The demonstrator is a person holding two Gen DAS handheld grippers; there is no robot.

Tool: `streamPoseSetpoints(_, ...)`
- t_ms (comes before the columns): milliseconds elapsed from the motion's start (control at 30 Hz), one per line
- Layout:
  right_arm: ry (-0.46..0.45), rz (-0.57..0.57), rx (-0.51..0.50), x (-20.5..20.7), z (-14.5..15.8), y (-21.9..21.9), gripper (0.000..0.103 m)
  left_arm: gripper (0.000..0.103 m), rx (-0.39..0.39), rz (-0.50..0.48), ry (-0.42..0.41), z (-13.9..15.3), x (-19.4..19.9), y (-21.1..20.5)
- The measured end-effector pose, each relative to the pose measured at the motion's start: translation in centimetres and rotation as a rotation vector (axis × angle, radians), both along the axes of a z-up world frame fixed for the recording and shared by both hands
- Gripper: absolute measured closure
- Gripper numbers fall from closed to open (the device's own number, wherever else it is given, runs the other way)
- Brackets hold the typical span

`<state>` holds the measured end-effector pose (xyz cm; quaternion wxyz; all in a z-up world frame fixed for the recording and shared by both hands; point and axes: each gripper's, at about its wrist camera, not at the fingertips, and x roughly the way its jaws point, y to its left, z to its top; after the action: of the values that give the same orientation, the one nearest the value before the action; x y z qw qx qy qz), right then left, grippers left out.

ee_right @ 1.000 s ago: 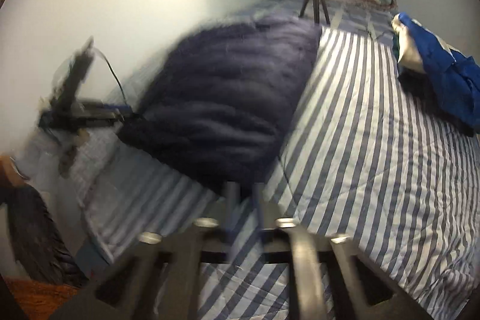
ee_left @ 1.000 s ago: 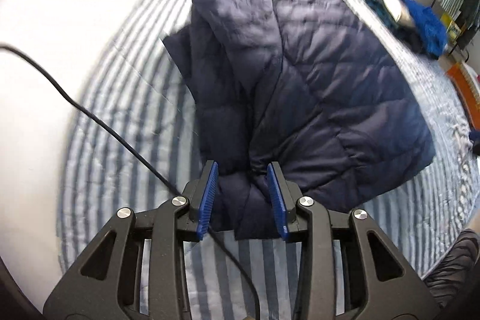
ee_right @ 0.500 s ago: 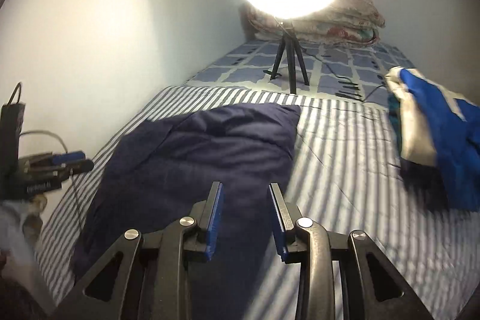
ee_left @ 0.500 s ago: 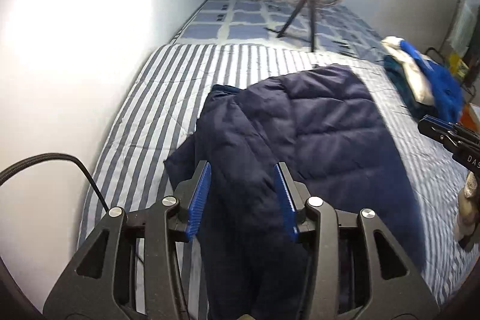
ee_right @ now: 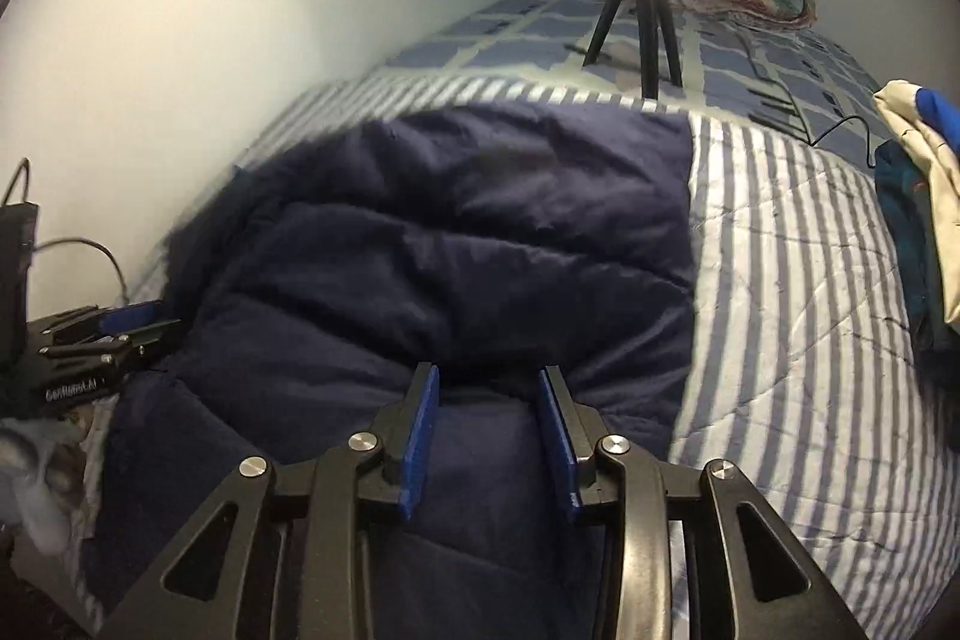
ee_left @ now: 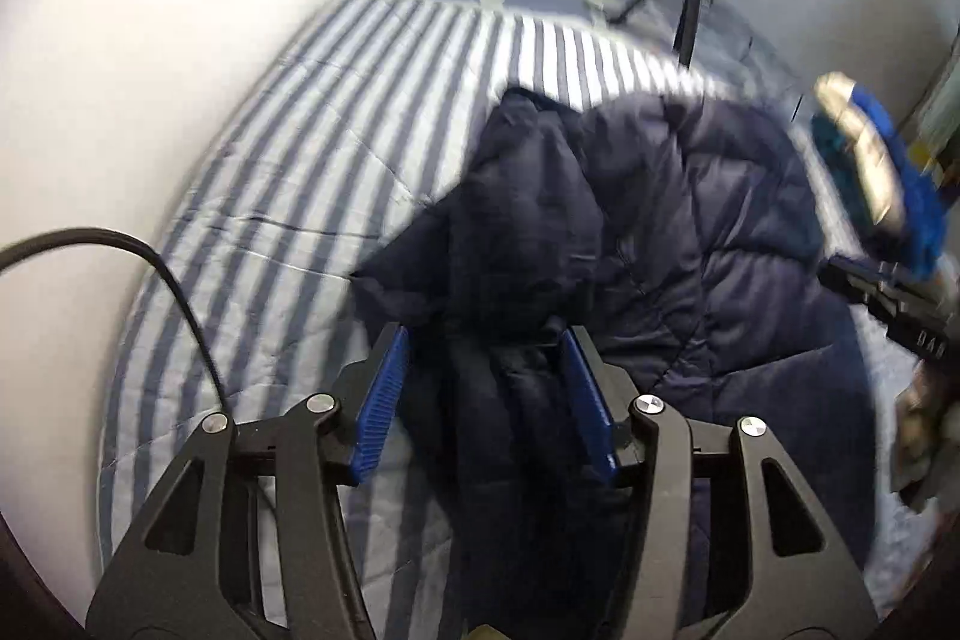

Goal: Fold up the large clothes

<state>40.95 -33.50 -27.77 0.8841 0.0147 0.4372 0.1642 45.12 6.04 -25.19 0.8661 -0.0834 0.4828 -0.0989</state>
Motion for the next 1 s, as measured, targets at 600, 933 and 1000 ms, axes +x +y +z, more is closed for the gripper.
streamPoseSetpoints(600,0.191,-0.021,0.435,-3.3,-4.4,-10.4,0.000,0.017,-0.700,0.093,0.273,-5.7,1.9,8.7)
streamPoseSetpoints(933,0.260,0.062,0.579,-0.9,-6.9,-8.9,0.011,0.015,-0.726,0.011,0.284,-6.5,4.1,7.2)
streamPoseSetpoints(1000,0.262,0.070,0.611,-0.2,-7.2,-8.3,0.017,0.015,-0.691,-0.019,0.278,-6.3,4.6,6.1)
